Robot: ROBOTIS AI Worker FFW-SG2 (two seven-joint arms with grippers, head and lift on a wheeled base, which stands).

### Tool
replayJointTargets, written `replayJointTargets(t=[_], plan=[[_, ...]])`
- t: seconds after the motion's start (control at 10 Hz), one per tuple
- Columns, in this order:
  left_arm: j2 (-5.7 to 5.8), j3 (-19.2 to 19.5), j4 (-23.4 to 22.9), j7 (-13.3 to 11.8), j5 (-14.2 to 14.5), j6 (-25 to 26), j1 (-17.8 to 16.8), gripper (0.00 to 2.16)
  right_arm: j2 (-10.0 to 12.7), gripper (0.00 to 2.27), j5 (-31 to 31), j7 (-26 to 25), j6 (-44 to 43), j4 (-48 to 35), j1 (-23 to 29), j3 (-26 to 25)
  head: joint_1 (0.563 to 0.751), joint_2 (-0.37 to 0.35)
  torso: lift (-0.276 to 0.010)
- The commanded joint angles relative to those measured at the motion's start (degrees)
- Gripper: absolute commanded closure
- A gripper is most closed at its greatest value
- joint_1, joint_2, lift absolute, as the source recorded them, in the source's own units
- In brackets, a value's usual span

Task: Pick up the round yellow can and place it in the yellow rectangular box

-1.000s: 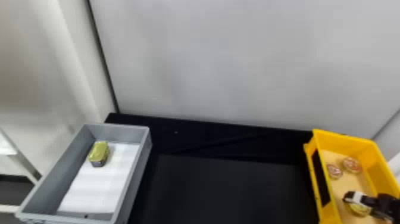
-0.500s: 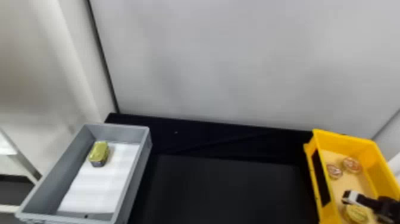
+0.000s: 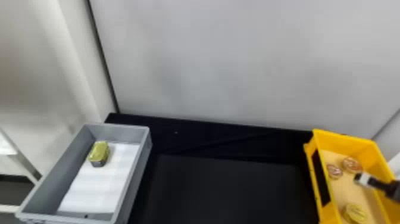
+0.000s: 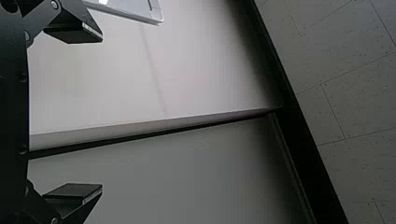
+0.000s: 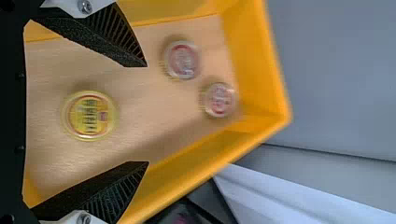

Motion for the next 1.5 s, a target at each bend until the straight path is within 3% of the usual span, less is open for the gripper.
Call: replayJointTargets(t=[0.0,0.3,0.5,0.9,1.4], plan=[[-0.36,0.77,-0.30,0.00,0.06,0.19,0.43,0.14,-0.15,0.00,0.92,-3.36,-1.88,-12.60,0.35,-2.59,0.694,-0.078,-0.006],[-0.45,1.12,-0.48,0.00,0.06,0.19,0.43,0.14,0.11,0.01,2.06,-9.43,-6.63,-25.26,-0.08,-3.38,0.694,-0.078,-0.006],[-0.45,1.30,-0.48,0.08,-0.03,0.28,0.43,0.14,-0.24,0.02,7.42,-9.69,-6.45,-31.85,-3.69,-2.67,0.694,-0.078,-0.006],[0.34,1.03,-0.22,0.08,-0.03,0.10,-0.18,0.14,-0.15,0.06,22.36,-6.44,-10.58,-40.55,-12.21,4.27,0.694,-0.078,-0.006],[0.52,1.12,0.22,0.17,0.15,-0.51,-0.27,0.14,0.55,0.08,38.01,3.76,-29.31,-43.62,-20.74,15.69,0.694,-0.078,-0.006]])
